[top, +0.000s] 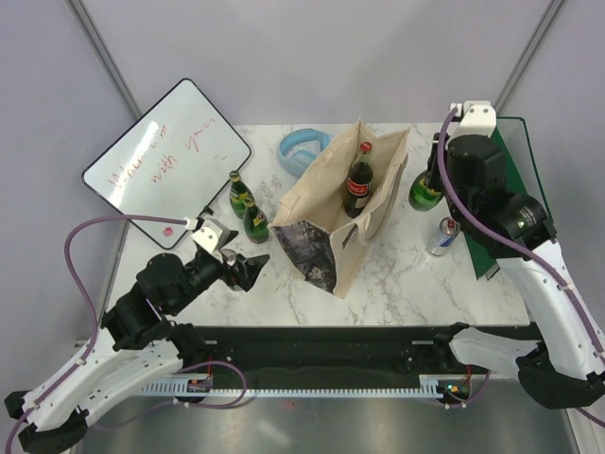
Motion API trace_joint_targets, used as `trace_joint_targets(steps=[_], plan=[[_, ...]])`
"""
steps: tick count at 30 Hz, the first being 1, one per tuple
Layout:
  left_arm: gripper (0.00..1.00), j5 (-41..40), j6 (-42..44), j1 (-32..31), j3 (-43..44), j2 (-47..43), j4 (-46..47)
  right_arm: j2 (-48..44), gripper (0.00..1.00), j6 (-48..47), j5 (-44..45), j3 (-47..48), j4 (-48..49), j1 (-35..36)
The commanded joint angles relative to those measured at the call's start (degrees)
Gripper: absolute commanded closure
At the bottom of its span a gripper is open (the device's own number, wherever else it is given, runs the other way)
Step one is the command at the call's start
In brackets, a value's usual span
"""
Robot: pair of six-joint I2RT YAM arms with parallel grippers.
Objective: Place the beverage into the canvas bag
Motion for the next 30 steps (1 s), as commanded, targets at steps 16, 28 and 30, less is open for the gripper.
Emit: trace_joint_targets(steps=[16,28,30], plan=[[0.0,1.95,1.18,-0.07,0.2,-0.56,2.18,17.0,1.0,-11.64,-8.45,36.26,8.91,0.0],[0.0,1.33,1.09,-0.07,0.03,-0.21,2.0,20.87,1.0,-6.36,-18.75,28.01,16.12,0.0],[0.0,0.72,0.74,-0.16,0.03,0.06,2.0,19.03,1.0,-5.83,-19.28,22.23,18.84,0.0]])
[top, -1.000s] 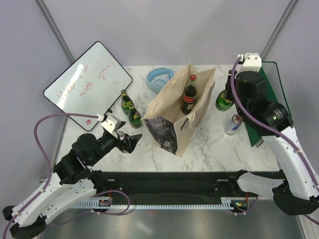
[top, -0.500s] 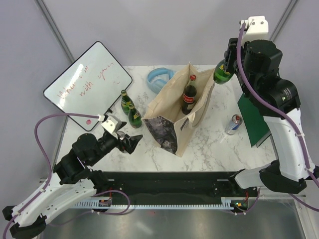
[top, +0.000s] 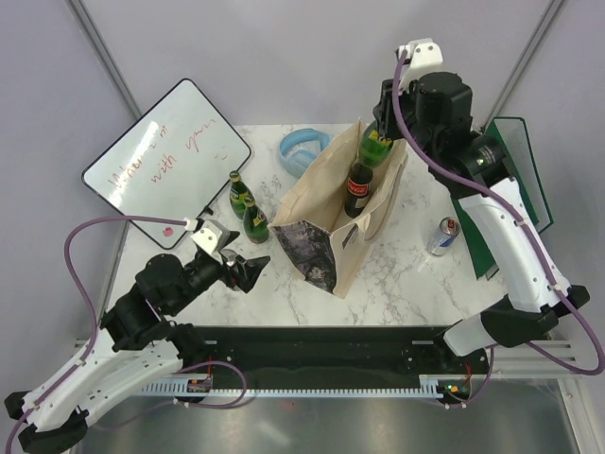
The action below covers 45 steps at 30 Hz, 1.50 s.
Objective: Place the beverage into the canvas bag
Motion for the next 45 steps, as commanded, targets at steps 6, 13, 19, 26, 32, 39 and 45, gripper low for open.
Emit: trace_joint_targets(steps=[6,13,19,26,32,39,45], plan=[[0.04,-6.7,-6.28,-0.07,6.86,6.39,1.65,-6.15,1.0,4.49,-5.47,-12.71,15.1,0.15],[0.05,-8.38,-11.74,-0.07,23.22,22.65,-5.81,-10.19,1.0,5.29,-6.97,-21.95,19.93,0.06],[0.1,-9.16,-8.23,0.28,30.43,33.82,-9.07,-12.91,1.0,3.18,-9.17,-31.7,28.44,0.06],[0.15,-0.74,-7.08,5.99,34.3,38.83,-9.42,-12.04,1.0,1.33,-10.49,-36.73,34.09,0.15],[0.15,2.42,-3.75,8.1,34.75,42.7,-9.33,-11.69,1.0,1.68,-12.42,-39.7,37.24,0.15],[0.25,4.89,-2.78,10.03,33.6,45.51,-8.46,-11.34,1.0,0.46,-15.76,-42.0,39.44,0.15],[0.39,9.9,-2.95,11.88,34.22,46.31,-7.76,-10.37,1.0,-0.51,-15.94,-42.35,39.71,0.15]])
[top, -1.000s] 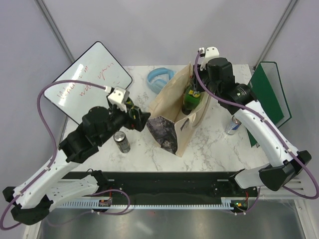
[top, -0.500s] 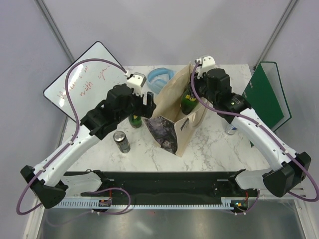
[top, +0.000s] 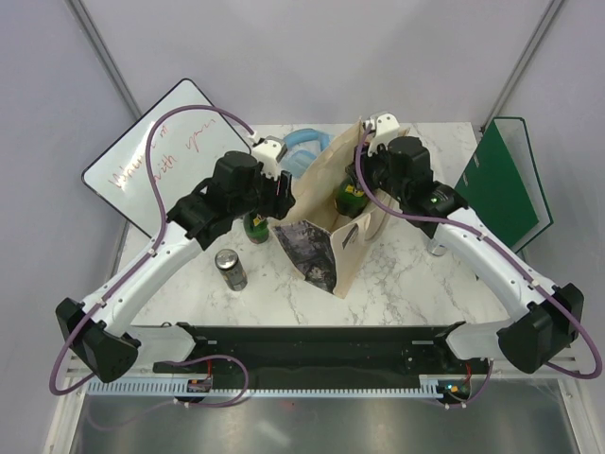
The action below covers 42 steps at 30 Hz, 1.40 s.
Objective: Place the beverage into the canvas bag
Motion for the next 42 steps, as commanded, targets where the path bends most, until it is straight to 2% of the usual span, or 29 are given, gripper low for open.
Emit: trace_joint_targets(steps=[1,2,4,9,12,13,14,18,26,39,42], plan=[[0.43,5.14,1.86,1.02,1.45,-0.09,1.73,-0.86,1.0,-1.23,-1.64,1.84,11.32,0.09],[0.5,5.49,1.77,1.28,1.63,-0.01,1.91,-0.34,1.0,-1.41,-1.82,1.85,11.23,0.17],[0.55,7.06,1.68,1.63,1.89,-0.01,2.26,0.02,1.0,-1.94,-1.91,2.11,10.88,0.09],[0.58,9.0,1.94,1.81,2.25,0.25,2.52,0.37,1.0,-2.55,-2.09,1.32,10.7,0.17],[0.8,10.24,2.21,1.9,2.95,0.87,2.35,0.46,1.0,-3.17,-2.17,-0.08,11.4,0.09],[0.92,10.85,2.29,1.9,3.04,0.96,2.26,0.46,1.0,-3.78,-2.09,-0.61,11.93,0.09],[0.97,10.94,2.21,1.9,3.3,0.96,2.35,0.2,1.0,-4.04,-2.26,-1.31,13.5,0.09],[0.98,11.73,2.03,1.99,5.49,1.31,2.35,0.19,1.0,-6.41,-3.91,-5.18,18.61,0.17],[0.98,14.63,1.5,1.9,8.75,2.1,2.44,4.06,1.0,-8.53,-5.95,-5.1,19.76,0.0],[0.98,14.81,0.71,1.9,5.42,1.23,3.4,8.02,1.0,-11.61,-6.13,-5.8,20.99,0.17],[0.98,14.37,0.8,1.9,4.27,0.52,4.1,8.19,0.96,-12.48,-5.96,-6.85,20.28,0.09]])
